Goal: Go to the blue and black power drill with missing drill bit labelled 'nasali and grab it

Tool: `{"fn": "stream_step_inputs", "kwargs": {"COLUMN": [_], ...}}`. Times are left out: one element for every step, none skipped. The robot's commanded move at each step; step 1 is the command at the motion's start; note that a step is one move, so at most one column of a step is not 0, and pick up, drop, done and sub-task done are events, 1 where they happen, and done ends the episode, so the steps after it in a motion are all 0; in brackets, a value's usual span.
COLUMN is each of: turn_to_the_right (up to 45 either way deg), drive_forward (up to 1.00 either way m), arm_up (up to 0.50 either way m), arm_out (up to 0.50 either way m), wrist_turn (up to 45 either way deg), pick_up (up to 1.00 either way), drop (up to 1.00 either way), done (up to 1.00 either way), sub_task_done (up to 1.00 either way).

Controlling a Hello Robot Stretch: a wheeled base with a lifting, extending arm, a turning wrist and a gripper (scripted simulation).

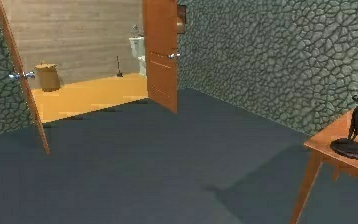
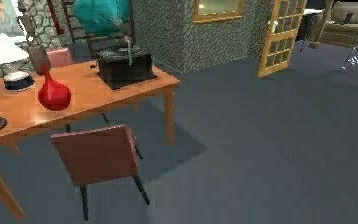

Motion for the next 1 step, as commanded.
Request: {"fn": "stream_step_inputs", "kwargs": {"turn_to_the_right": [45.0], "drive_forward": [0.00], "arm_up": [0.00], "arm_out": [0.00], "wrist_turn": [0.0], "pick_up": [0.00], "drop": [0.00], "done": [0.00], "sub_task_done": [0.00]}}
